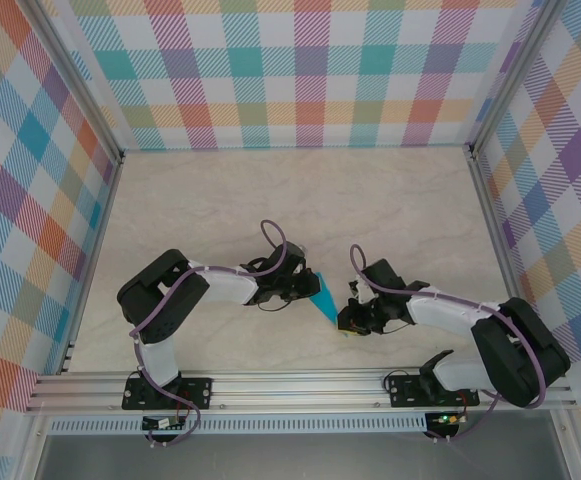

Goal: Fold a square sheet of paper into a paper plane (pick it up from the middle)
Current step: Fold the wing for the fifth time at the center of the table.

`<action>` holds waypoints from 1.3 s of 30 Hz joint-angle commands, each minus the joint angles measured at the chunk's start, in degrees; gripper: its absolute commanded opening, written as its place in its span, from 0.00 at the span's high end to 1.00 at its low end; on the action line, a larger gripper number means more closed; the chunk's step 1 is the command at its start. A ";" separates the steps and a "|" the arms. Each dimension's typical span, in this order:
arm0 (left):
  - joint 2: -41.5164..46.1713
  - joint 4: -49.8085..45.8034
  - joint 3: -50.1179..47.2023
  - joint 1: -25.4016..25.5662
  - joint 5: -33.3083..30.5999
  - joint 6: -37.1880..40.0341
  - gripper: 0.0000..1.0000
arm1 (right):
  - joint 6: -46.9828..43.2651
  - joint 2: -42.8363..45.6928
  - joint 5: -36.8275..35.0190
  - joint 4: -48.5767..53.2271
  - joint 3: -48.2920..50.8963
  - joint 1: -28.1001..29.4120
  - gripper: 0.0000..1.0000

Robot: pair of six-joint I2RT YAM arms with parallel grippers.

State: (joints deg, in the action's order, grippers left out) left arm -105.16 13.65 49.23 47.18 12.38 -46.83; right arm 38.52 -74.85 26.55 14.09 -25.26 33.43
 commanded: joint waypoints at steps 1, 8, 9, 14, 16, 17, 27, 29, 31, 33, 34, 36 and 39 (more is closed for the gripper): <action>-3.03 -5.21 -0.43 -0.05 -2.98 1.37 0.86 | -0.02 -1.17 -4.36 3.50 1.14 0.23 0.87; -3.20 -5.82 -0.09 -0.07 -3.07 1.81 0.85 | 2.61 -1.52 -5.15 2.23 4.20 0.25 0.89; -3.11 -5.90 0.05 -0.03 -3.14 1.98 0.85 | 3.14 -0.88 -5.58 2.26 4.71 0.21 0.89; -3.03 -6.50 0.23 -0.13 -3.42 2.31 0.85 | 4.24 3.69 -5.94 3.73 6.12 0.23 0.88; -3.11 -6.44 0.37 -0.10 -3.26 2.33 0.85 | 4.54 4.89 -5.39 3.88 6.76 0.23 0.88; -3.12 -6.36 0.41 -0.16 -3.24 2.34 0.85 | 4.71 5.06 -5.11 3.89 7.01 0.23 0.87; -2.68 -6.85 1.53 -0.16 -2.40 2.97 0.85 | 3.86 6.80 -4.90 5.48 5.60 0.23 0.87; -2.20 -7.36 2.50 -0.15 -1.64 3.77 0.84 | 3.40 10.71 -5.63 7.44 4.51 0.23 0.82; -1.18 -8.28 3.54 -0.04 -1.47 4.32 0.81 | 2.66 14.55 -8.27 10.67 2.84 0.23 0.78; 0.60 -10.57 5.03 -0.06 -1.82 4.83 0.77 | 2.04 17.50 -11.77 14.04 0.80 0.15 0.74; 1.63 -11.83 5.64 0.02 -2.28 4.99 0.75 | 1.87 18.09 -12.70 14.79 0.21 0.11 0.73; 4.64 -14.59 6.77 0.37 -3.96 5.47 0.69 | 1.53 18.38 -13.45 14.42 -0.55 -0.33 0.72; 9.42 -20.08 7.75 1.47 -8.36 5.74 0.54 | 1.03 16.44 -13.57 12.64 -1.13 -0.71 0.72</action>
State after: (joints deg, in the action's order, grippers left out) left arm -101.84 0.84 54.61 47.64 8.93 -42.41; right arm 41.08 -57.17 15.31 24.73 -25.04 33.17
